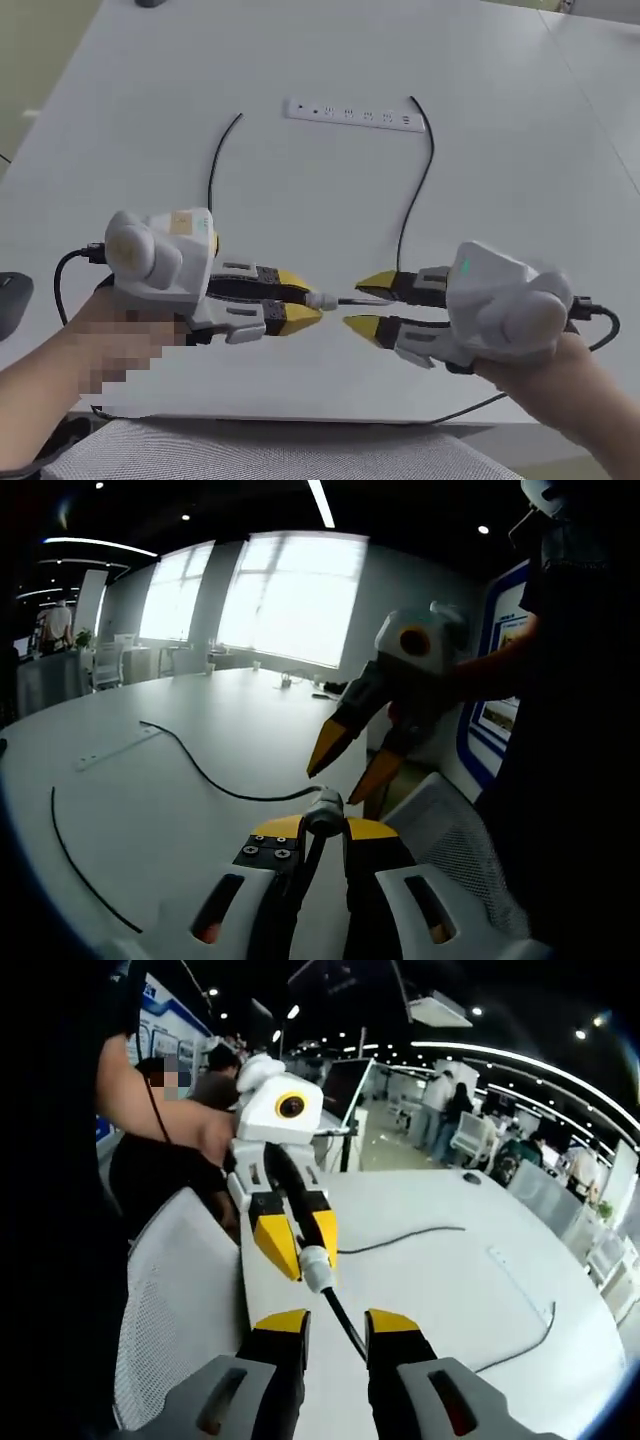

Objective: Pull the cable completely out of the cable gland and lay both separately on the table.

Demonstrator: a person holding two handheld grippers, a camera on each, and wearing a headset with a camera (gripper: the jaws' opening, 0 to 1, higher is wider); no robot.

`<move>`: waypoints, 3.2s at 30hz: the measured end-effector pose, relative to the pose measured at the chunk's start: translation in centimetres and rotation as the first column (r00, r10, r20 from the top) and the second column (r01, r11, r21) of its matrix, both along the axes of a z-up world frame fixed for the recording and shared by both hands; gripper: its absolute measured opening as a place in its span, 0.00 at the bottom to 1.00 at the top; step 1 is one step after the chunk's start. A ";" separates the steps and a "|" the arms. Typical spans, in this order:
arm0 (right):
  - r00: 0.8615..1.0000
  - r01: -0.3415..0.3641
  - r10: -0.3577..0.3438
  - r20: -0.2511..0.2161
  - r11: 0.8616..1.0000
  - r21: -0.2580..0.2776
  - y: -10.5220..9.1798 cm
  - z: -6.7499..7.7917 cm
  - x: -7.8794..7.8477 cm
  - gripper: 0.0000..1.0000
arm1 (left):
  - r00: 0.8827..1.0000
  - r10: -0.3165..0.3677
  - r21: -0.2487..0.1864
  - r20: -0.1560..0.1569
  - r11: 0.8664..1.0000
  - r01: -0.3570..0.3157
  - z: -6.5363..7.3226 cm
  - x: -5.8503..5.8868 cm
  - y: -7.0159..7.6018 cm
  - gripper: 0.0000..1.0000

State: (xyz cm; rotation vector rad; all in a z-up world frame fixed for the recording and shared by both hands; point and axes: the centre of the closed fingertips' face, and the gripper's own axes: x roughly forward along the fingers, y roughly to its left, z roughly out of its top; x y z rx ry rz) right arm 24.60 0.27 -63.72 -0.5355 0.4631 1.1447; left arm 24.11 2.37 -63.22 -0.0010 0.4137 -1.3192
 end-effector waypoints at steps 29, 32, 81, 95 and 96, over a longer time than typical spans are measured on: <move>0.982 0.008 0.022 0.190 0.988 -0.154 0.7 -0.5 1.0 0.01 | 1.000 0.003 0.019 -0.017 1.000 -0.002 0.1 0.9 -1.0 0.15; 0.982 0.015 0.014 0.187 0.988 -0.155 0.6 -0.5 1.0 0.00 | 1.000 0.006 0.022 -0.013 1.000 -0.006 0.0 0.9 -1.1 0.15; 0.910 0.402 -0.408 -0.077 0.912 -0.081 -6.9 -4.6 3.6 0.00 | 0.997 0.078 0.004 0.003 0.997 -0.078 0.7 1.0 -1.4 0.15; 0.862 0.473 -0.475 -0.177 0.879 -0.060 -7.4 -5.9 2.9 0.00 | 0.997 0.078 0.021 0.000 0.997 -0.078 0.3 0.7 -1.5 0.15; 0.861 0.474 -0.476 -0.181 0.879 -0.058 -7.3 -5.8 2.9 0.00 | 0.997 0.078 0.021 0.002 0.997 -0.078 0.3 0.7 -1.5 0.15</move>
